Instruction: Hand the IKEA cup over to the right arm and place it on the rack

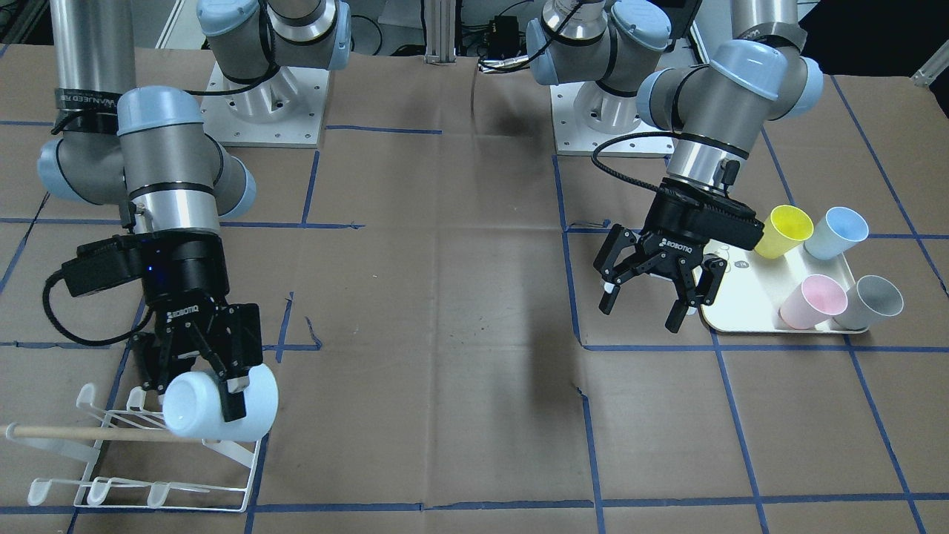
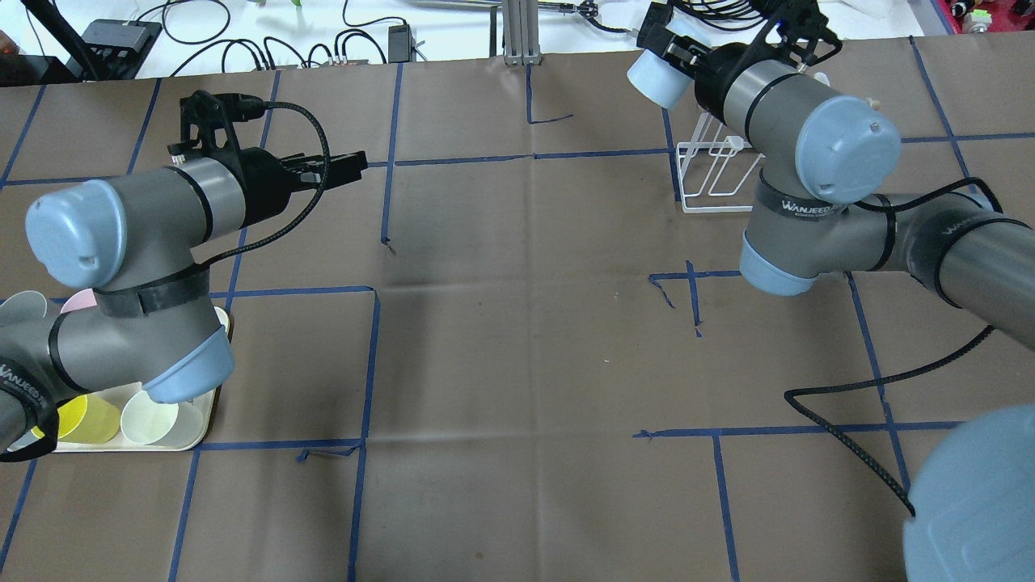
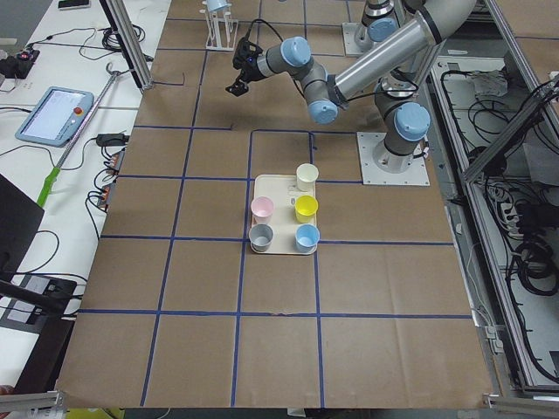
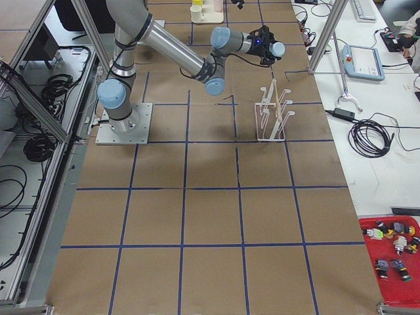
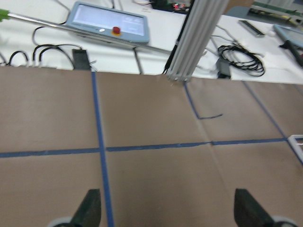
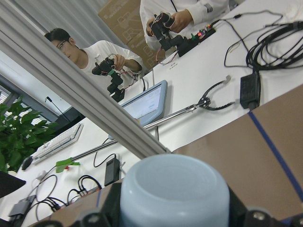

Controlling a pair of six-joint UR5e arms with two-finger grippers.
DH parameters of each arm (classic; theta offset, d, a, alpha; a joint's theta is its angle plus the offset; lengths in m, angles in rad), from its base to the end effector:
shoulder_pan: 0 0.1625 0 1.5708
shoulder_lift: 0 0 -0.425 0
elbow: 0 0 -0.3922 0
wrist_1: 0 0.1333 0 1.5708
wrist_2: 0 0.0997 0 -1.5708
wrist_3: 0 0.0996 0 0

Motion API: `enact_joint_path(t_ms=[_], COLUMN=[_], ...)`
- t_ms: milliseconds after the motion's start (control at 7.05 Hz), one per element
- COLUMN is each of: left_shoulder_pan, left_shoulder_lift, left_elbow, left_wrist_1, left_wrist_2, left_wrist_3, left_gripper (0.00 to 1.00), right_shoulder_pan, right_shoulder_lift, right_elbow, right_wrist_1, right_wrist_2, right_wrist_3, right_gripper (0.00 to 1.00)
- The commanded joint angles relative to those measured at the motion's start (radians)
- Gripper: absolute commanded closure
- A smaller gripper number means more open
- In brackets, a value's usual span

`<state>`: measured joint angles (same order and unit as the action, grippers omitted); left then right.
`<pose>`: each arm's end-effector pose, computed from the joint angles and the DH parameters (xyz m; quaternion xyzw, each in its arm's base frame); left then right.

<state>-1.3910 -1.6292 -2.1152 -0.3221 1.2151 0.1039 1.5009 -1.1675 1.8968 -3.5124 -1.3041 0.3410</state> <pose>-0.0788 -0.5059 0.3499 -0.0207 -0.9348 0.3329 0.1219 0.1184 -0.5939 0.3517 0.0920 0.8129 -0.5447 0.1846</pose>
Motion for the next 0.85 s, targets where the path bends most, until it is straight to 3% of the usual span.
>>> enact_joint_path(t_ms=[0,284,425,709], left_shoulder_pan=[-0.086,-0.123,-0.123,-0.128], left_shoulder_lift=[0.023,0.017,0.018,0.055], left_elbow=[0.201,0.462,0.545,0.538], left_wrist_1=[-0.522,-1.012,-1.181,-1.230], left_wrist_2=[0.240,0.311,0.354,0.371], left_wrist_3=[-0.003,-0.062,-0.058,-0.058], left_gripper=[0.01,0.01,0.01,0.01], right_shoulder_pan=[-0.043,-0.082,-0.082,-0.080], right_shoulder_lift=[0.096,0.143,0.173,0.242], right_elbow=[-0.073,-0.114,-0.145,-0.202], right_wrist_1=[-0.103,-0.123,-0.125,-0.161], right_wrist_2=[-0.056,-0.057,-0.072,-0.095], right_wrist_3=[-0.257,-0.408,-0.418,-0.419], right_gripper=[0.73,0.73,0.73,0.73])
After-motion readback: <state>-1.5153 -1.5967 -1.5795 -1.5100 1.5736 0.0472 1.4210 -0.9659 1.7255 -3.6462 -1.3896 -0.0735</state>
